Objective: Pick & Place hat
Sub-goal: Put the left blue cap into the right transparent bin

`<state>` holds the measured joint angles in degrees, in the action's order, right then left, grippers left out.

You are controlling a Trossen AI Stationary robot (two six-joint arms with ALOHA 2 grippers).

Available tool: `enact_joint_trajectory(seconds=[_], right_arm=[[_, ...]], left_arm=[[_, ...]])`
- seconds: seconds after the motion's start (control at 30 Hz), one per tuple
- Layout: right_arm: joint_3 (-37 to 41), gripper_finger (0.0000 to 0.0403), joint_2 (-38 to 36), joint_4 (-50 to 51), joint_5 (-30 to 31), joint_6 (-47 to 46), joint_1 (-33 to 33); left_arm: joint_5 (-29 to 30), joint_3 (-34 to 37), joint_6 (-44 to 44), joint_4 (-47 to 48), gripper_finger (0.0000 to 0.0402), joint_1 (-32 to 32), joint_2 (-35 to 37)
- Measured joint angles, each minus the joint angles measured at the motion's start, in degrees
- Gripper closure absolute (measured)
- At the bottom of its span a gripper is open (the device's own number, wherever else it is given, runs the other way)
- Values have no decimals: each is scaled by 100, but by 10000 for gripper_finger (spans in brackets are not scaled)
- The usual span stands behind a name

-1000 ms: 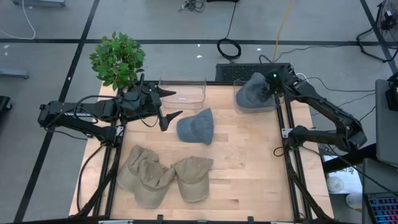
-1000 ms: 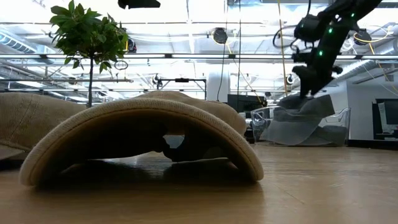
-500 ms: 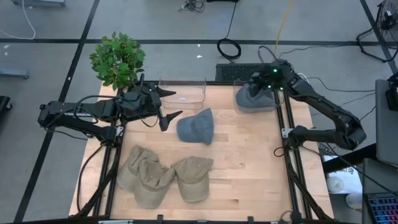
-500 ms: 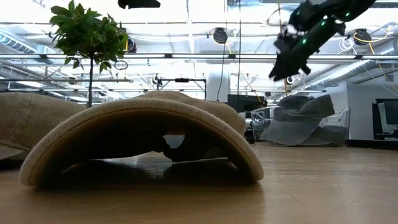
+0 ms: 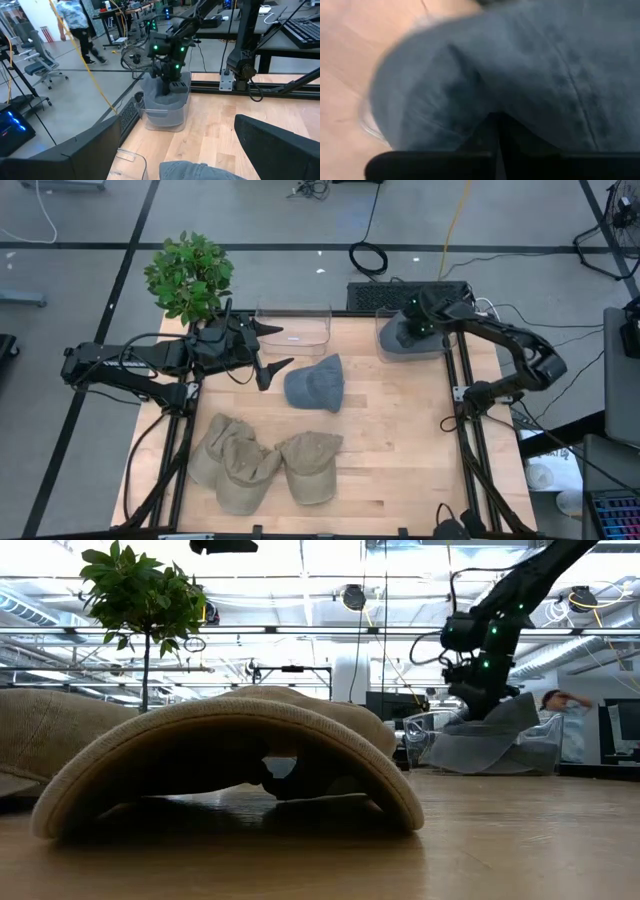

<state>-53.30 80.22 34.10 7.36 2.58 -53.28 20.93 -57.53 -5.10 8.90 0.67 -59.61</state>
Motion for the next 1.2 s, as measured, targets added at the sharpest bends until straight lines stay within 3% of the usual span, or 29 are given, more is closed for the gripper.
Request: enact_joint_trajectory(seconds=[0.47,0.6,0.87,1.07,1.2], right_arm=[[-4,402,756,64,55,-34,-153],[9,403,454,137,291,-41,-138],[11,403,-852,45,291,-235,-16],[11,403,-1213,-148,-917,-240,272],[9,403,-923,-424,-857,-195,466]], left_arm=[[-1,-1,0,-1,5,0,0],[-1,-1,0,1,5,1,0],[-1,-1,0,1,5,2,0],[-2,-1,0,0,5,0,0],[-2,-1,0,1,5,2,0]])
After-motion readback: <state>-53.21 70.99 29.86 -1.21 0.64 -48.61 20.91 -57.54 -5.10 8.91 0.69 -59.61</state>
